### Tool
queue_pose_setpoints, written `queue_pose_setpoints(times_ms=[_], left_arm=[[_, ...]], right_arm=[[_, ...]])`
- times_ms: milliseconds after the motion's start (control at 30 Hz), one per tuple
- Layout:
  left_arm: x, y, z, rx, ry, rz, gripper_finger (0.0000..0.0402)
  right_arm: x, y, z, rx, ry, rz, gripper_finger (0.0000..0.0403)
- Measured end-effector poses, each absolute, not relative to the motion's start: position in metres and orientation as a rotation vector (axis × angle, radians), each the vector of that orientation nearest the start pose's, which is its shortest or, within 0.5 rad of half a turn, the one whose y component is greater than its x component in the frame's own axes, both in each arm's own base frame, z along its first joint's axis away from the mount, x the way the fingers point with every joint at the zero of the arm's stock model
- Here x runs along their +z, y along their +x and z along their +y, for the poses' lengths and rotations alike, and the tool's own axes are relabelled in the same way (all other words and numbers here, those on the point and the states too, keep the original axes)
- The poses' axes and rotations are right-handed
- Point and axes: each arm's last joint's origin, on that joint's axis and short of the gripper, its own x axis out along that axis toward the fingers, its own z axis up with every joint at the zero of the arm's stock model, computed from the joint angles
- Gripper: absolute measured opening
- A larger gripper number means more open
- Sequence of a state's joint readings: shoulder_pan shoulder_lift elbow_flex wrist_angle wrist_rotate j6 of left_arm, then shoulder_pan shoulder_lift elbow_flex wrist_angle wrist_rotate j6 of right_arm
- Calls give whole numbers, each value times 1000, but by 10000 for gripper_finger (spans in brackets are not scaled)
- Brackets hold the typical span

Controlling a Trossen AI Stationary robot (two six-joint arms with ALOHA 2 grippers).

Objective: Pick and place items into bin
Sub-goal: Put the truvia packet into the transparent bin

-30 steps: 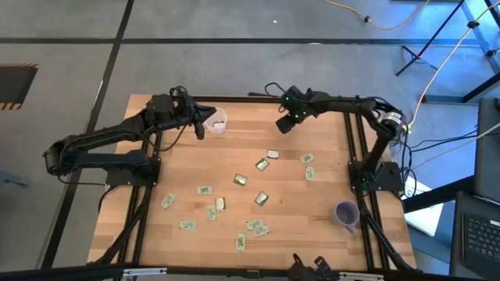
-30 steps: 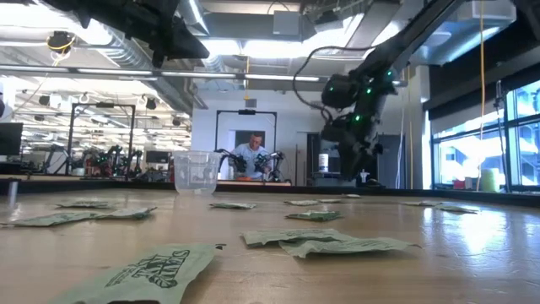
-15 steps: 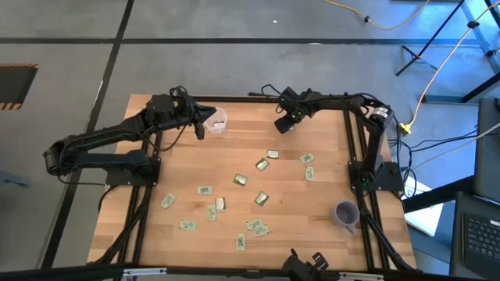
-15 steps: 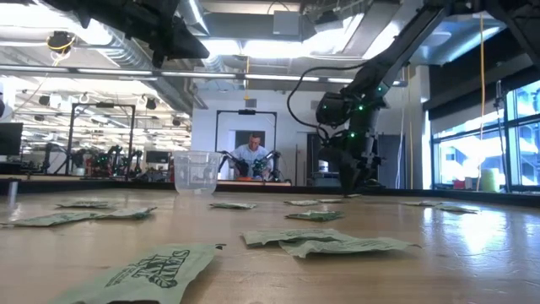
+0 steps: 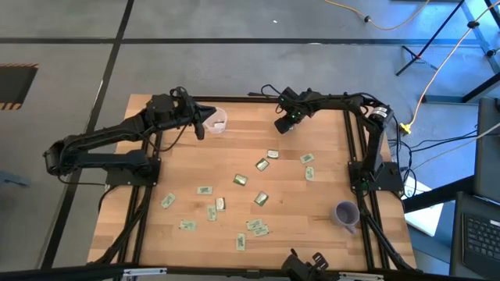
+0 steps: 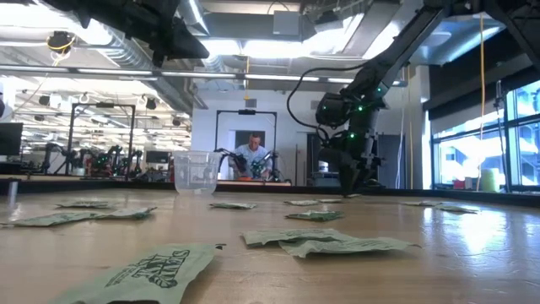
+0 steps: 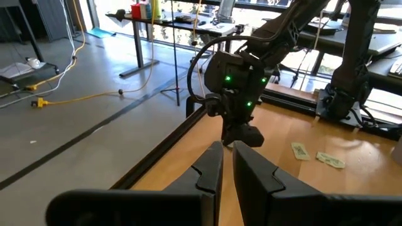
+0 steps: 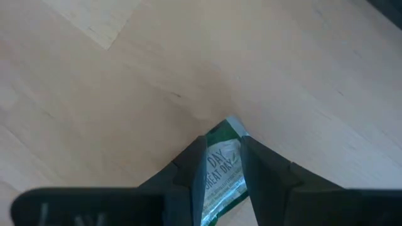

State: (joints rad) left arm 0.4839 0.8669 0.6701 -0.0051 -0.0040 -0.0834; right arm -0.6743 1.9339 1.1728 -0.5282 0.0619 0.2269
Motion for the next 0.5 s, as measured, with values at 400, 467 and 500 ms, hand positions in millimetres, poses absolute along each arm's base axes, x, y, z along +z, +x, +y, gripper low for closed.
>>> queue_pose_setpoints(times_ms=[400,467,500], left_arm=[[296,173,91,494,-130,178,29],[296,173,91,494,-130,178,29],[296,173,91,494,-130,178,29]], right_arm=[[131,279,-225,-772,589,1189,46],[131,279,-225,-771,588,1190,39],[131,279,-225,-771,588,1191,37]])
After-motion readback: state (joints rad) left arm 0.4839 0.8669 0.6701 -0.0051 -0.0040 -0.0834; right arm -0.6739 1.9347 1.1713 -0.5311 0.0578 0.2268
